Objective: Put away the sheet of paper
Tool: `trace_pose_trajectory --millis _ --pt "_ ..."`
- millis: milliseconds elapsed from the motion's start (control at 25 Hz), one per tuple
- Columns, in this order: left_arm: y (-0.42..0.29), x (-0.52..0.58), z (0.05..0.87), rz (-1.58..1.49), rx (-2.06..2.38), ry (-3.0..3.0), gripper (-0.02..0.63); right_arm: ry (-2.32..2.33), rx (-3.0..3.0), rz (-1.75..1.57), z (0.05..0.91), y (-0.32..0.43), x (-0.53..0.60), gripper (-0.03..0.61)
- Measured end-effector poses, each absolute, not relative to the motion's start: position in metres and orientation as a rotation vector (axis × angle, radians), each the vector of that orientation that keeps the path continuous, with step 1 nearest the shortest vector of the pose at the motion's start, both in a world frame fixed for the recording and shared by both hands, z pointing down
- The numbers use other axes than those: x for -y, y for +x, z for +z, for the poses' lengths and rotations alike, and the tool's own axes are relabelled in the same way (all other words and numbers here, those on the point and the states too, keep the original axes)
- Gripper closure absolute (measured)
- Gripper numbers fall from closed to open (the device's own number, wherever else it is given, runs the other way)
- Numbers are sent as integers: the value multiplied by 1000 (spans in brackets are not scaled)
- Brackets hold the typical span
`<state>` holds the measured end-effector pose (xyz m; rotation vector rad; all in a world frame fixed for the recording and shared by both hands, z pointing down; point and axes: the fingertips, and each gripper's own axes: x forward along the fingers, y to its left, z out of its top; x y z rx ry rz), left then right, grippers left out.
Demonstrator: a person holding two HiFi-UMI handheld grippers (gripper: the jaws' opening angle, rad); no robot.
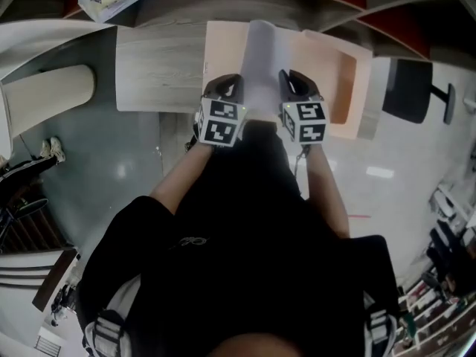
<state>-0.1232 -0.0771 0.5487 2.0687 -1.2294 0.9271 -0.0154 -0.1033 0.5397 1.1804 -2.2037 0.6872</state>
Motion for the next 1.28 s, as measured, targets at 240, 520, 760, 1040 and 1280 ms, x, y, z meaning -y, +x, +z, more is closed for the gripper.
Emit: trace_pose_trajectory --millis 240,520,760,1040,1280 --pt "-124 74 562 902 1322 1974 568 1077 2225 708 559 -11 100 560" --pt "-116 70 579 882 1341 1911 568 1016 2221 746 581 -1 96 560" --pt "-120 70 586 877 1363 1866 568 1005 2219 777 597 4 98 560" --pt "-122 71 598 874 1363 1832 568 1012 2203 791 609 5 106 560" --pt "-118 74 608 887 1355 1812 568 1017 2180 814 622 10 110 560"
